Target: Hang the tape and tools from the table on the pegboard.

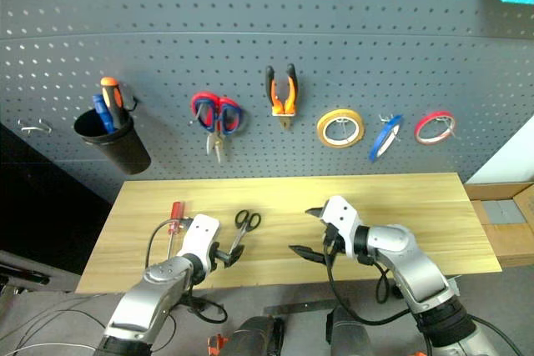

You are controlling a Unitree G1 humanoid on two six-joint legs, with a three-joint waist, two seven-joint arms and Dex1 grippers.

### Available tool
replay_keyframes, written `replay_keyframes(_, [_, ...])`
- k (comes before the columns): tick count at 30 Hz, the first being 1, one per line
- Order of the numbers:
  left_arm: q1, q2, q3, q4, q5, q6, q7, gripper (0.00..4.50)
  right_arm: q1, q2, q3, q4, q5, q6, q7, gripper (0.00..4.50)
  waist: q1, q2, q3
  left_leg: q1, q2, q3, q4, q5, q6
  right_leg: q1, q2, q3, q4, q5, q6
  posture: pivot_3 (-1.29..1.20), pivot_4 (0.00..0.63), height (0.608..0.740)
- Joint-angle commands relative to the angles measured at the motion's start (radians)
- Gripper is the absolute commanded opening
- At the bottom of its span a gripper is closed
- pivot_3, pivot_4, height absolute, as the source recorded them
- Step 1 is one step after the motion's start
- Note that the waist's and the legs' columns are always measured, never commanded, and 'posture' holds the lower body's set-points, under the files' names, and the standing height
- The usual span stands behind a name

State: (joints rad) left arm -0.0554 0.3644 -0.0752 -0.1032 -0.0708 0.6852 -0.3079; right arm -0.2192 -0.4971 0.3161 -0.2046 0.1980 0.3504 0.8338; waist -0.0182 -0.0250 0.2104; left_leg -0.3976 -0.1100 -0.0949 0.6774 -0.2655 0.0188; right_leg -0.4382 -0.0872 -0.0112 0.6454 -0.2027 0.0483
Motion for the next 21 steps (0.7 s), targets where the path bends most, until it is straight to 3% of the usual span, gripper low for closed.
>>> replay_keyframes(1, [-0.029, 0.004, -0.018, 0.020, 0.024, -0.002, -0.001, 4.50, 0.004, -0.009, 0.013, -0.029, -0.023, -0.033, 0.016, 4.48, 0.001, 0.000, -0.001, 0.000, 0.000, 0.000, 0.000, 0.000, 0.000, 0.000, 0.000, 0.000, 0.000, 0.000, 0.000, -0.04, 0.170, 0.740])
replay_keyframes(16, [-0.142, -0.022, -0.054, 0.168, 0.065, 0.051, 0.024, 4.50, 0.017, 0.006, -0.011, 0.001, -0.057, -0.105, -0.010, 4.48, 0.001, 0.000, -0.001, 0.000, 0.000, 0.000, 0.000, 0.000, 0.000, 0.000, 0.000, 0.000, 0.000, 0.000, 0.000, -0.05, 0.178, 0.740])
replay_keyframes(19, [-0.156, -0.021, -0.071, 0.195, 0.082, 0.079, 0.028, 3.91, 0.019, 0.009, -0.011, 0.000, -0.064, -0.103, -0.019, 4.50, 0.001, 0.000, -0.001, 0.000, 0.000, 0.000, 0.000, 0.000, 0.000, 0.001, 0.000, 0.000, 0.000, 0.000, 0.000, -0.06, 0.181, 0.740])
replay_keyframes(21, [-0.161, -0.020, -0.071, 0.205, 0.087, 0.081, 0.028, 3.22, 0.019, 0.012, -0.012, 0.001, -0.066, -0.102, -0.024, 4.50, 0.001, 0.000, -0.001, 0.000, 0.000, 0.000, 0.000, 0.000, 0.000, 0.001, 0.000, 0.000, 0.000, 0.000, 0.000, -0.06, 0.181, 0.740])
